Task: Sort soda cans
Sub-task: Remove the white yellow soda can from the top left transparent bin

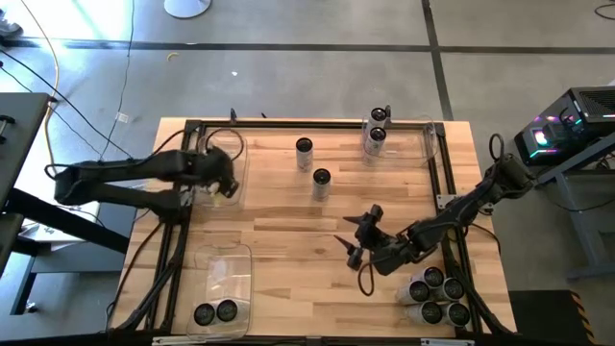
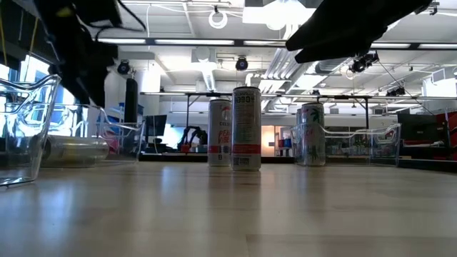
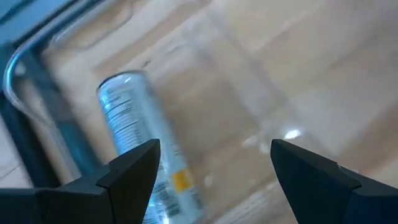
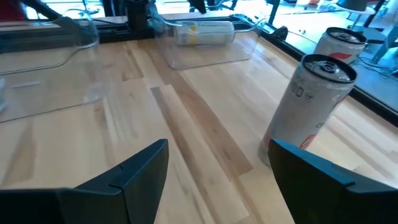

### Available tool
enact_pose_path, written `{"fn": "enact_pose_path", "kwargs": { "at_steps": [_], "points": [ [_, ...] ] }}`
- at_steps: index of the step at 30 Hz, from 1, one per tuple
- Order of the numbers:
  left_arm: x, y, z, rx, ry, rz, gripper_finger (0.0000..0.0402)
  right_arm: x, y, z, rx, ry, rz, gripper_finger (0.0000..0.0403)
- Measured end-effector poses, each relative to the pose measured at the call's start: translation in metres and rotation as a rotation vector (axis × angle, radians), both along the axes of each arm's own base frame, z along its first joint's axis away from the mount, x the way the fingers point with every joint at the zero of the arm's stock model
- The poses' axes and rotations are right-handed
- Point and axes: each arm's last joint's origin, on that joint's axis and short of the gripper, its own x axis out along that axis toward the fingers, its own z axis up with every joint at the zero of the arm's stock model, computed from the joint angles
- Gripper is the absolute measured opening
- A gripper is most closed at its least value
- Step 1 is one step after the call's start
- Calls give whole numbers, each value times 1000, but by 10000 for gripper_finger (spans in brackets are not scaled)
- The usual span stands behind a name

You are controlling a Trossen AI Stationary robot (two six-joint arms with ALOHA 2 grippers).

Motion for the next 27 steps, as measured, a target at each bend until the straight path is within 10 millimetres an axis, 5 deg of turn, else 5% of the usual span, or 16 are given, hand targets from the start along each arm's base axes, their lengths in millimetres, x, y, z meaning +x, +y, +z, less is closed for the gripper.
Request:
{"fn": "enact_pose_path", "kwargs": {
  "at_steps": [11, 27],
  "points": [
    [20, 59, -29, -152, 222, 141, 296, 4, -8, 0, -6, 12, -13, 271],
    [29, 92, -75, -206, 428, 214, 261, 3, -6, 0, -6, 13, -3, 271]
  ]
}}
